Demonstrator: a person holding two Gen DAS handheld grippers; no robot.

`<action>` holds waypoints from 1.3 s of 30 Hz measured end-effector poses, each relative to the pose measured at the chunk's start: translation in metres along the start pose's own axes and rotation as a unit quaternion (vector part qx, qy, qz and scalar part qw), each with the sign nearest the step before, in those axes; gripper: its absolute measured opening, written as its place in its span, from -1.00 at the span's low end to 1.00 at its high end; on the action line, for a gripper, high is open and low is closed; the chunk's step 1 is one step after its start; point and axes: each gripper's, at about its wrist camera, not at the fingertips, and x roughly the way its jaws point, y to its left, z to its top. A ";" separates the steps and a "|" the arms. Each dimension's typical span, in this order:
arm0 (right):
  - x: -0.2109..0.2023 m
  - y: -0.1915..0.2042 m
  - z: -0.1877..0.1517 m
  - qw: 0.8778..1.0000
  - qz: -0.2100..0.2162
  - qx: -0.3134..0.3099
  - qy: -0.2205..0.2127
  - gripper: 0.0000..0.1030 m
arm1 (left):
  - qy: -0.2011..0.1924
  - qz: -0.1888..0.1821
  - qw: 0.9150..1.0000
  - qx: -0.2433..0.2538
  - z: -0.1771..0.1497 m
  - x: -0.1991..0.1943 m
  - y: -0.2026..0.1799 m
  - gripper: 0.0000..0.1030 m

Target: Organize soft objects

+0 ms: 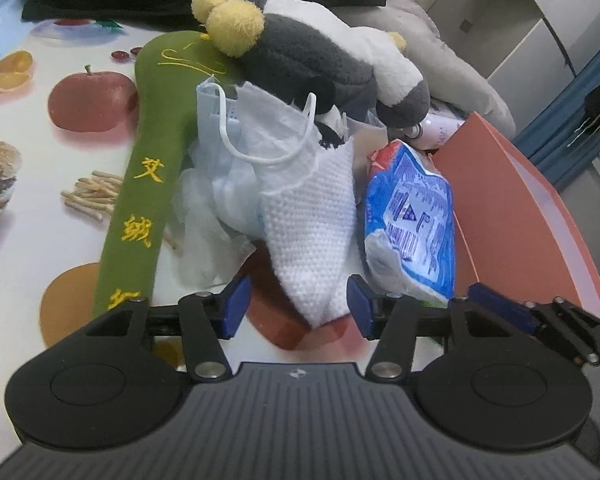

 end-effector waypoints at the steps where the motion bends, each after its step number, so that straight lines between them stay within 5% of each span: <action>1: 0.004 0.002 0.000 1.000 -0.002 -0.008 0.001 -0.13 | 0.001 -0.001 1.000 -0.002 0.001 0.003 0.001 0.10; 9: 0.023 0.020 -0.001 0.995 -0.005 -0.104 -0.002 -0.15 | -0.004 0.007 1.000 -0.017 0.009 0.013 0.003 -0.20; 11: 0.027 0.023 -0.001 0.993 -0.008 -0.118 -0.004 -0.26 | -0.003 0.008 1.000 -0.021 0.010 0.015 0.005 -0.50; 15: 0.032 0.027 -0.001 0.990 -0.018 -0.137 -0.005 -0.70 | -0.002 0.002 1.000 -0.029 0.011 0.013 0.007 -0.62; 20: 0.018 0.024 0.001 0.992 -0.025 -0.124 -0.017 -0.77 | -0.016 -0.016 1.000 -0.018 0.009 -0.003 -0.001 -0.83; 39: -0.068 0.028 -0.023 0.994 0.001 -0.104 -0.015 -0.81 | -0.026 -0.029 0.999 -0.004 -0.042 -0.078 -0.025 -0.87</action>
